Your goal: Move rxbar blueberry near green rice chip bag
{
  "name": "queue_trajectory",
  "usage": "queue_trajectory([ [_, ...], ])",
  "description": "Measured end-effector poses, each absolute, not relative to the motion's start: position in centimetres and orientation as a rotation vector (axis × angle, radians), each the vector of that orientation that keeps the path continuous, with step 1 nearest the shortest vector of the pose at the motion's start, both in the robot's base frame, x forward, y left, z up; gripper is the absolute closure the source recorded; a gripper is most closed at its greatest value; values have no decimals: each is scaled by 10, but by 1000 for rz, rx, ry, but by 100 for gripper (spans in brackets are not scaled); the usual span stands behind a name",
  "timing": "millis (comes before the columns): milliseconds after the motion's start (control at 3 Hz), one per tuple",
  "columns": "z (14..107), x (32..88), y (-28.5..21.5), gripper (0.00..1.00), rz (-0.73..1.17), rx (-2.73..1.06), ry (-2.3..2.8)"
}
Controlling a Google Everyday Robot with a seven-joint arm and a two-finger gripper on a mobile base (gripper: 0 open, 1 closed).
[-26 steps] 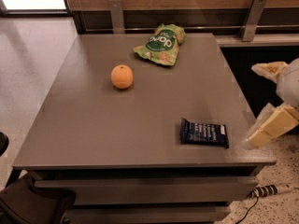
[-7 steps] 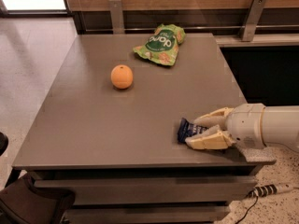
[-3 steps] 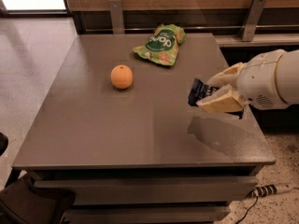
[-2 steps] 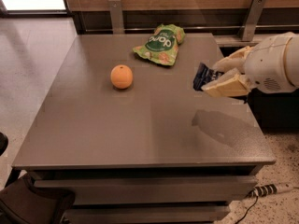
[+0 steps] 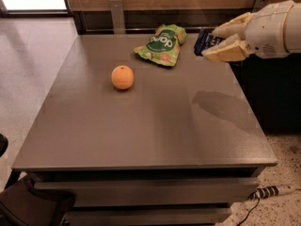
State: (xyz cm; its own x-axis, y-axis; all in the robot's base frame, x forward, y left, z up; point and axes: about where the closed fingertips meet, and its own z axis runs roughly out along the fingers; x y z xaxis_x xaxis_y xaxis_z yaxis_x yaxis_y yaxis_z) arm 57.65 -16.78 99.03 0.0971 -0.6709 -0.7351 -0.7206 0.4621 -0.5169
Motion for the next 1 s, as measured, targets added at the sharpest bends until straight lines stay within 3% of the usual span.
queue_trajectory([
  [333,1002,605,-167,100,-42,-1192,1577],
  [1000,993,628,-167,100,-50,-1198,1595],
])
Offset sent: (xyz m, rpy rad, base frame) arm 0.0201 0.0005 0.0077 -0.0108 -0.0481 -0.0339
